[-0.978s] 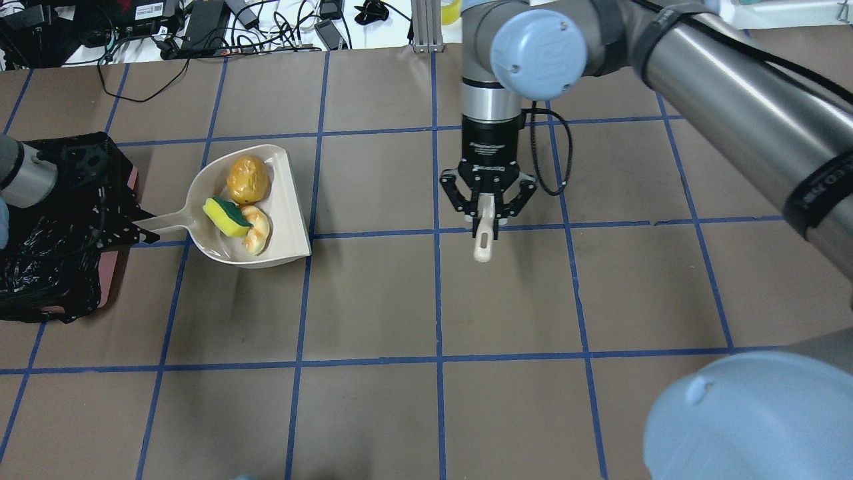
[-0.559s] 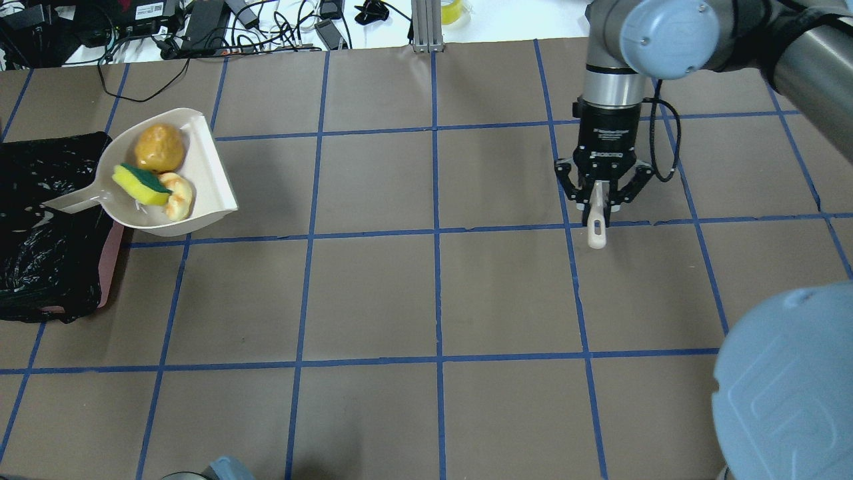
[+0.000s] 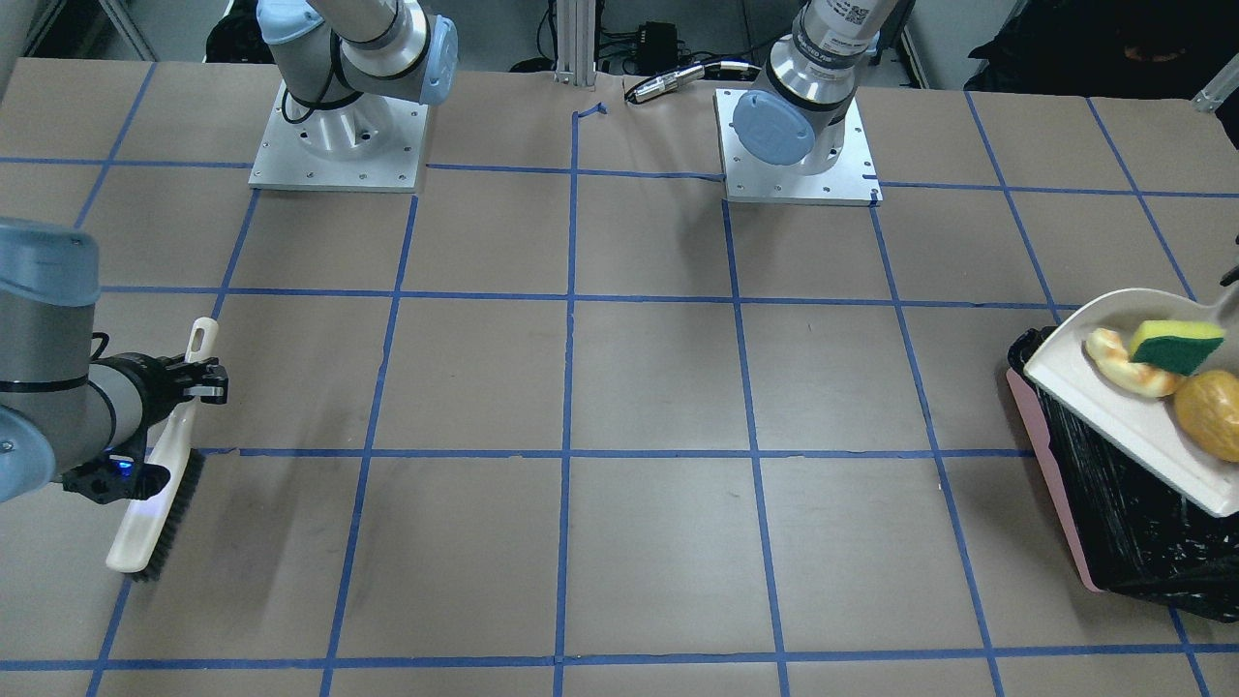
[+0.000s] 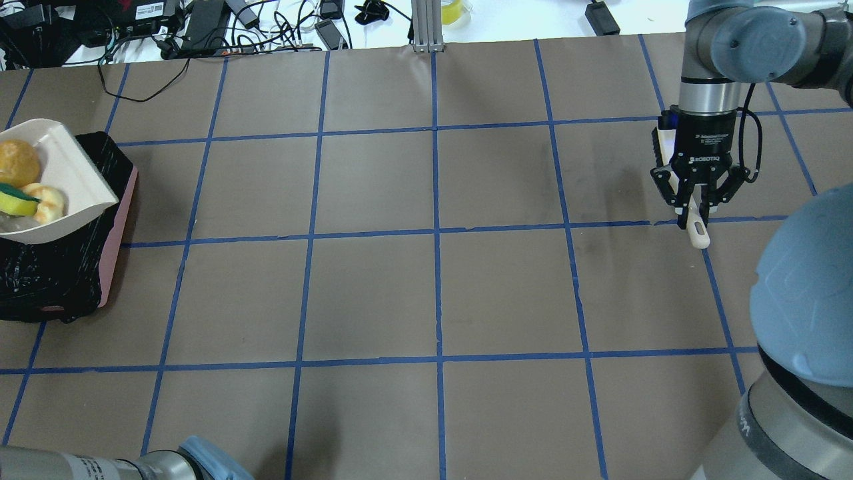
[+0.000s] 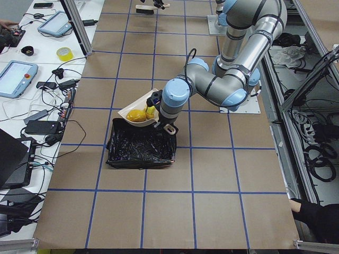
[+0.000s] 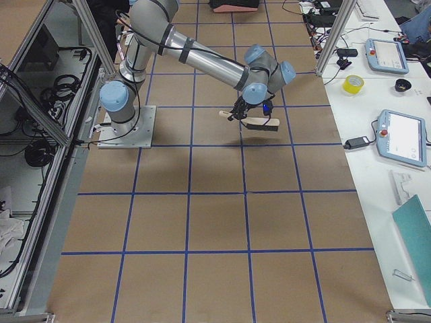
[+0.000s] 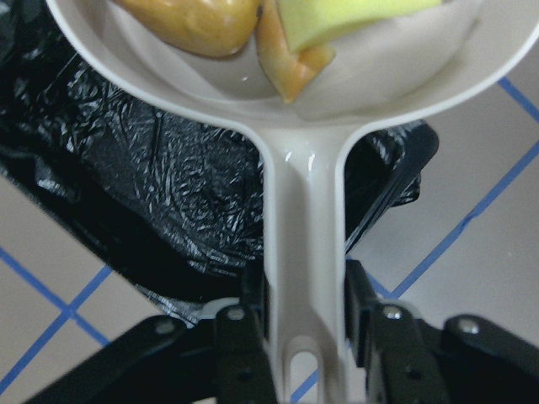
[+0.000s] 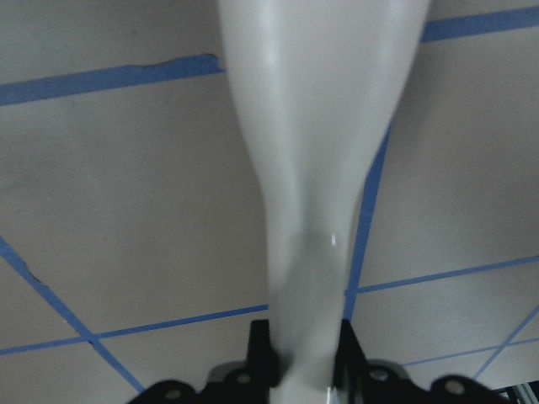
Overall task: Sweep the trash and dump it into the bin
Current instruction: 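Tip the dustpan over the bin with the left gripper while the right withdraws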
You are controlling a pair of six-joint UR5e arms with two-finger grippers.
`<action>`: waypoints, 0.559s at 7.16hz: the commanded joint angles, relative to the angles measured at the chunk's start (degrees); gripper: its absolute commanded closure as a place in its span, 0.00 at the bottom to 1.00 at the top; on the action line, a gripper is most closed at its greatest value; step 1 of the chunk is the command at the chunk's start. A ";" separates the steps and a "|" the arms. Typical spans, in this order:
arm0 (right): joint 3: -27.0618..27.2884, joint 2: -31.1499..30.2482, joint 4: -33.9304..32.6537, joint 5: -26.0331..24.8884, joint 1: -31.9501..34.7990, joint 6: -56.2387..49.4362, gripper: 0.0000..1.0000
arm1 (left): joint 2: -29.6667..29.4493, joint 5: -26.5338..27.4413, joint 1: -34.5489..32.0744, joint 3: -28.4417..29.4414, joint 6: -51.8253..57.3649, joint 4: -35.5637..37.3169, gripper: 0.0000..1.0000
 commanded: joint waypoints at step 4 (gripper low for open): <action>0.65 3.53 -7.86 -5.30 -1.59 -7.43 0.95 | -3.79 22.36 -1.97 8.87 -0.15 2.42 1.00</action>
